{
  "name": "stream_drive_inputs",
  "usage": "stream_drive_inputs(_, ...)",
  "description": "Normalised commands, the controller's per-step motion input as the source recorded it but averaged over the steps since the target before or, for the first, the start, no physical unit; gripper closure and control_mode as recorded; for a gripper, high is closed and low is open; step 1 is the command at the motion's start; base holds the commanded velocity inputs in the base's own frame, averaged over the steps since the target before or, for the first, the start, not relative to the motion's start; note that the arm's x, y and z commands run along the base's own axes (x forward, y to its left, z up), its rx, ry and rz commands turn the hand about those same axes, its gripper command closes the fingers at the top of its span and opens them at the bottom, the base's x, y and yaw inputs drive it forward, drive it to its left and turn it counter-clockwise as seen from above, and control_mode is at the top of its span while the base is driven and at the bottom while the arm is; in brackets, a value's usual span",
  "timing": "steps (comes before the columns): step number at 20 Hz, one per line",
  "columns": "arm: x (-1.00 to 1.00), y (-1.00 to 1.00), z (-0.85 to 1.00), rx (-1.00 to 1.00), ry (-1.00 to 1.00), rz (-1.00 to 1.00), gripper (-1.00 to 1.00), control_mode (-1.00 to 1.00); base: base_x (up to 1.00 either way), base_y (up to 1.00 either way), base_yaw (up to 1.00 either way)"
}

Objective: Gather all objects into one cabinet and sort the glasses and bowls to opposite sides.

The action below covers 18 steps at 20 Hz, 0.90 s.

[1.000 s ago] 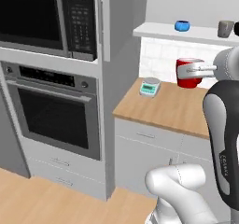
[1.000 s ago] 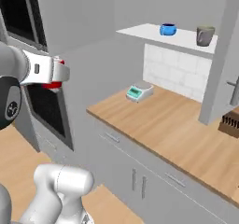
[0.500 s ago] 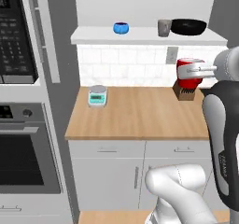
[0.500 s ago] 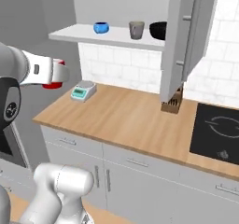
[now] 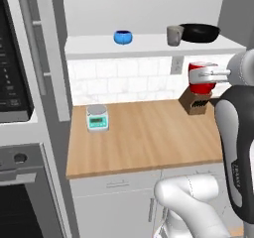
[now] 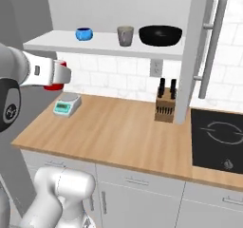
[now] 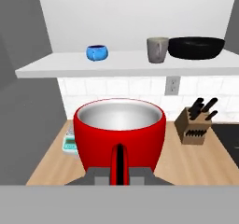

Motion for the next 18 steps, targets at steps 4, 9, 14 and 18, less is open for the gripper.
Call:
stream_drive_inputs(4, 0.00, 0.00, 0.00, 0.00, 0.00, 0.00, 1.00, 1.00, 0.49, 0.37, -0.26)
stream_drive_inputs(9, 0.00, 0.00, 0.00, 0.00, 0.00, 0.00, 1.00, 1.00, 0.47, 0.15, -0.19)
stream_drive_inputs(14, 0.00, 0.00, 0.00, 0.00, 0.00, 0.00, 1.00, 1.00, 0.44, 0.01, -0.08)
stream_drive_inputs(18, 0.00, 0.00, 0.00, 0.00, 0.00, 0.00, 1.00, 1.00, 0.38, 0.00, 0.00)
